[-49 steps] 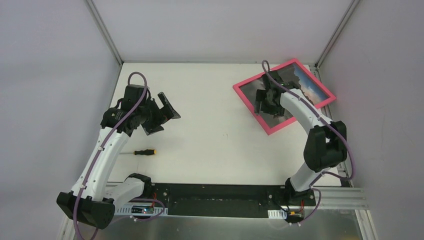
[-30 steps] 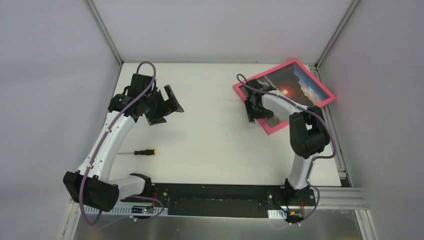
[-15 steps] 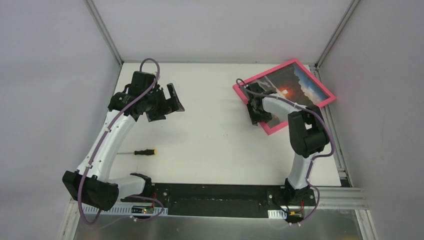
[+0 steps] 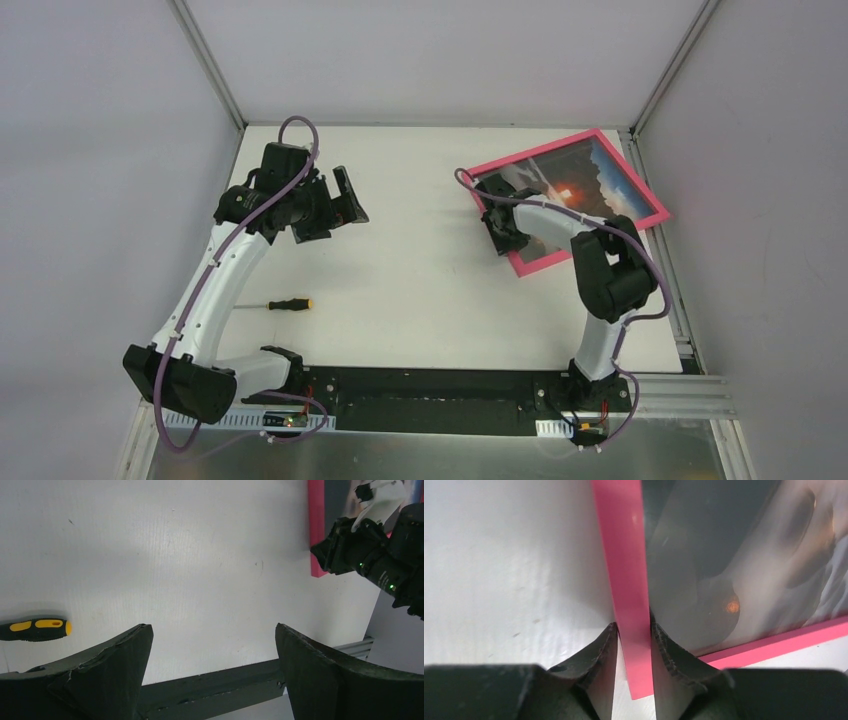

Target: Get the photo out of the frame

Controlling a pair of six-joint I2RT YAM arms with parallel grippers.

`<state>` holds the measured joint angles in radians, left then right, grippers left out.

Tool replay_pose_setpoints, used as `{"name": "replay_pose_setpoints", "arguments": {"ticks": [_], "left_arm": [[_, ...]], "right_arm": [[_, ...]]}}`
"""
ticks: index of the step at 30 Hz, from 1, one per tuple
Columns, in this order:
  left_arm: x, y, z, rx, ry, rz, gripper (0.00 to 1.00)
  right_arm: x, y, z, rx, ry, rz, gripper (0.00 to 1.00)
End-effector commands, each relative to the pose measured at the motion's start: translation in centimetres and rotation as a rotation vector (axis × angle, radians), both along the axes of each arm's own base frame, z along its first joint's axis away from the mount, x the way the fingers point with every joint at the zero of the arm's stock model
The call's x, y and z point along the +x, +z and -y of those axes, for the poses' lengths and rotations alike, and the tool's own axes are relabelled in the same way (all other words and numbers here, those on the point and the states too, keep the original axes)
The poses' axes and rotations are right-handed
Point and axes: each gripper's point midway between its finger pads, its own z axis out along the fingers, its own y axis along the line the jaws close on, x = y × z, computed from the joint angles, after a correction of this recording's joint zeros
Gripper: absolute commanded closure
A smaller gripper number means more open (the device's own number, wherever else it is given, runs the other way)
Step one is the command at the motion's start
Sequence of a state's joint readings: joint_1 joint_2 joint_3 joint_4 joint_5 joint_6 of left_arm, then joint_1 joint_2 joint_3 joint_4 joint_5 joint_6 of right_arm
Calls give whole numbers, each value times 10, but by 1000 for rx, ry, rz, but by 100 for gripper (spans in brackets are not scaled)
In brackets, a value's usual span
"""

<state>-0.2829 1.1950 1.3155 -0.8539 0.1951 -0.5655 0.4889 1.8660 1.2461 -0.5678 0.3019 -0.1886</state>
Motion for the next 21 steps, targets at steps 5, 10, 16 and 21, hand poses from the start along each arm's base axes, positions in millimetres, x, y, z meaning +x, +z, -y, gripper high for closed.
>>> {"name": "replay_pose_setpoints", "arguments": {"ticks": [5, 10, 16, 21], "left_arm": [[-20, -5, 5, -65, 35, -44, 6], [-40, -10, 7, -137, 74, -79, 8], [-67, -18, 7, -216, 121, -99, 9], [-81, -30, 17, -285, 114, -185, 9]], "right_arm": [[-90, -4, -74, 50, 250, -96, 89], [-146, -4, -109, 76, 388, -108, 89], [-208, 2, -139, 127, 462, -82, 84], [-222, 24, -145, 223, 315, -5, 56]]}}
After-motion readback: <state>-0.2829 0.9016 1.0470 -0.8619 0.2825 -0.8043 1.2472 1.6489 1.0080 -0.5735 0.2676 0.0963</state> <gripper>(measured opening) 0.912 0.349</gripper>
